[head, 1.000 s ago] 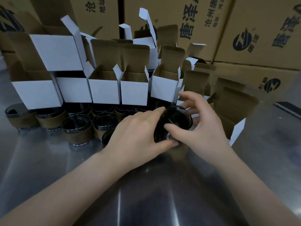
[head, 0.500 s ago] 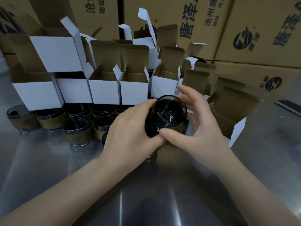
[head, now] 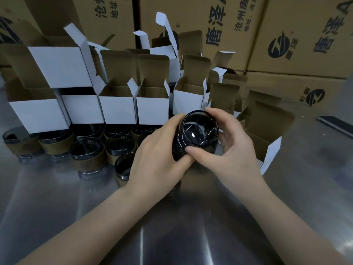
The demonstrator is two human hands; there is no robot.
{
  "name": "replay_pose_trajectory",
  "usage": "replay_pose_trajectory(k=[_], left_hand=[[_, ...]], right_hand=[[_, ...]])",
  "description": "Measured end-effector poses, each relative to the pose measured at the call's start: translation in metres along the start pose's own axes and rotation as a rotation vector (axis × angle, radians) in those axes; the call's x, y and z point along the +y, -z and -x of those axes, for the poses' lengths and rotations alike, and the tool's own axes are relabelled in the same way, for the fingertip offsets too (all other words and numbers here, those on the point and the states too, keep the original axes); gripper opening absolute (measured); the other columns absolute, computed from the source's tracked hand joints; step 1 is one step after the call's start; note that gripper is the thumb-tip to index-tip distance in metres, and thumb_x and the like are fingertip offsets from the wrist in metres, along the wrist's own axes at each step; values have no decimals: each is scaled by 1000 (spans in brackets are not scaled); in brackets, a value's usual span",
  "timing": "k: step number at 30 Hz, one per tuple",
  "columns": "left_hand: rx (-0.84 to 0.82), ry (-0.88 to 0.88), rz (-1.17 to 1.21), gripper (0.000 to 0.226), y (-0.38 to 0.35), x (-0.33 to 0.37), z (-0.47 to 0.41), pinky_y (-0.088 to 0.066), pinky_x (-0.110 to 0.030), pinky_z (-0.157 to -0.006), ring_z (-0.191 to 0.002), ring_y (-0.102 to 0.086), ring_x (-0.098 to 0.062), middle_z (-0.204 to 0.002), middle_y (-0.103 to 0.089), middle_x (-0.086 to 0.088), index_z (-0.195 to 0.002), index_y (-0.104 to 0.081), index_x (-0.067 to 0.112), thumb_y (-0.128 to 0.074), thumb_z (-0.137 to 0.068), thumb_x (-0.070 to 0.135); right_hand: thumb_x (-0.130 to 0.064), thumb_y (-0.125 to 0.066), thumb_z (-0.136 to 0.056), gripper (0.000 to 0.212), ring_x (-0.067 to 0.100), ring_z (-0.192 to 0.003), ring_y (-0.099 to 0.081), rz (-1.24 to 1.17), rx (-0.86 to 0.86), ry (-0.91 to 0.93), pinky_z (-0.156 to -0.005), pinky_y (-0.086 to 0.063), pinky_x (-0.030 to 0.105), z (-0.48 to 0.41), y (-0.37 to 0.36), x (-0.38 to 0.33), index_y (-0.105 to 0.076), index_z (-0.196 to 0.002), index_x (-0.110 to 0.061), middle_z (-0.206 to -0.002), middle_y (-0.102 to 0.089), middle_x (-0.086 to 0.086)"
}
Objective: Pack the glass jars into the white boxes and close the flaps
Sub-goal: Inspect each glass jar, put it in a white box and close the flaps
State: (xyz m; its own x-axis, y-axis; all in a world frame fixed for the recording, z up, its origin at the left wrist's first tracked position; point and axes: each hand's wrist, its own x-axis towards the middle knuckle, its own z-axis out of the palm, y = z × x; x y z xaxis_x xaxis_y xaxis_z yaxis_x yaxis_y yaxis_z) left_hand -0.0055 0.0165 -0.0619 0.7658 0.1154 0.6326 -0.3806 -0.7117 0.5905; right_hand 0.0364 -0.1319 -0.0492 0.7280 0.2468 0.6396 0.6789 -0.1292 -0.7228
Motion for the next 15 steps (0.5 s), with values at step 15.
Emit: replay_pose_trajectory(k=[15], left_hand=[[128,-39,256,55,-3,6,6,-51,-27,-90,-111,-60,-5,-117,-62,17,-131,-42,31,-57,-85,56]], right_hand=[[-27,-61,-84,61,19,-130,-51,-530,-236,-181,-103,-46,36,-5,8,0,-44,-142,-18,-136,-58,-1]])
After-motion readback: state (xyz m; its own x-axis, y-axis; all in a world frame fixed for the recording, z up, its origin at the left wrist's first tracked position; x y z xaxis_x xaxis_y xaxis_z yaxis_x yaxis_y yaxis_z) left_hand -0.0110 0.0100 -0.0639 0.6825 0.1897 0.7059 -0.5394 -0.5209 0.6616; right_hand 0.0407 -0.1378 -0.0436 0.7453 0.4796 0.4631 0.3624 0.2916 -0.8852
